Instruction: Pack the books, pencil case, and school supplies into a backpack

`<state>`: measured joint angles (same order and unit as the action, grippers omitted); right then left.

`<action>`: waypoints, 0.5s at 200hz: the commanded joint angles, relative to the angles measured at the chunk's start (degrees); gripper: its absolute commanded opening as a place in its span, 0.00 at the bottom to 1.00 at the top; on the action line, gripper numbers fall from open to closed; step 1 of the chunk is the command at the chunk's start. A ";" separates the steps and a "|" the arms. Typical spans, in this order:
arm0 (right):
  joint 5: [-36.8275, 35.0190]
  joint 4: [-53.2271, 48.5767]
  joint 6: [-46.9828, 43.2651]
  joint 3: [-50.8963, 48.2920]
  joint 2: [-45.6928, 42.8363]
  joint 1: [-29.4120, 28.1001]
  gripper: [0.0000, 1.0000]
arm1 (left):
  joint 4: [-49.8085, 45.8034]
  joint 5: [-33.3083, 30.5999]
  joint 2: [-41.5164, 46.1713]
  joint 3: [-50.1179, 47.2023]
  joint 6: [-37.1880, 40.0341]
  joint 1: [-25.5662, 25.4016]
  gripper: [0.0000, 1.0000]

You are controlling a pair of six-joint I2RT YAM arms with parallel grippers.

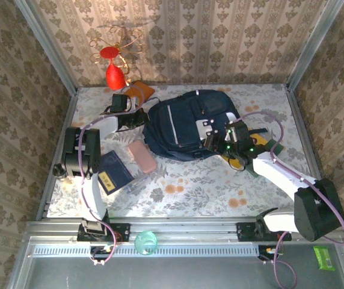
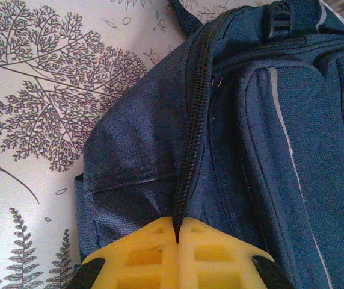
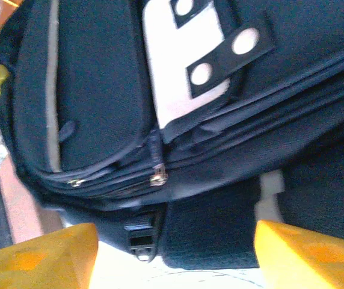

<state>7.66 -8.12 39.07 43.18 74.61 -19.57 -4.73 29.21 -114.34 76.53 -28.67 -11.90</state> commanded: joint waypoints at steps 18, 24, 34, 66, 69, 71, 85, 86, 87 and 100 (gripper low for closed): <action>-8.20 -5.79 -0.49 -1.72 -2.28 3.30 0.86 | 0.51 2.13 0.52 -0.40 0.57 0.10 0.00; -9.22 -6.21 -0.25 -1.99 -2.84 3.75 0.89 | 0.51 2.14 0.62 -0.57 0.63 0.05 0.00; -10.68 -6.77 -0.18 -2.45 -4.00 4.49 0.92 | 0.43 2.09 0.78 -0.68 0.66 0.04 0.00; -12.25 -6.10 0.99 -3.91 -5.48 5.65 0.99 | 0.43 1.99 1.14 -0.95 0.68 0.01 0.00; -12.00 -5.53 1.27 -4.08 -5.14 5.73 1.00 | 0.44 1.99 1.19 -0.95 0.67 0.03 0.00; -11.76 -5.16 1.51 -4.14 -4.88 5.81 1.00 | 0.49 1.99 1.15 -0.99 0.68 0.04 0.00; -9.55 -1.79 3.52 -4.21 -1.88 5.98 0.99 | 0.74 1.86 1.06 -1.19 0.53 0.04 0.00; -9.35 -1.54 3.67 -4.18 -1.64 6.01 0.99 | 0.80 1.88 1.06 -1.15 0.54 0.04 0.00; -9.17 -1.28 3.79 -4.17 -1.38 6.02 0.99 | 0.79 1.89 1.05 -1.18 0.54 0.04 0.00; -6.35 2.40 5.85 -3.49 1.99 6.30 0.97 | 1.32 1.99 0.92 -1.47 0.29 0.06 0.00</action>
<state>-1.30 -11.33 40.71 39.72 71.72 -13.74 -4.27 29.43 -114.34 76.14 -28.67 -11.90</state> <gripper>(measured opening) 0.986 0.046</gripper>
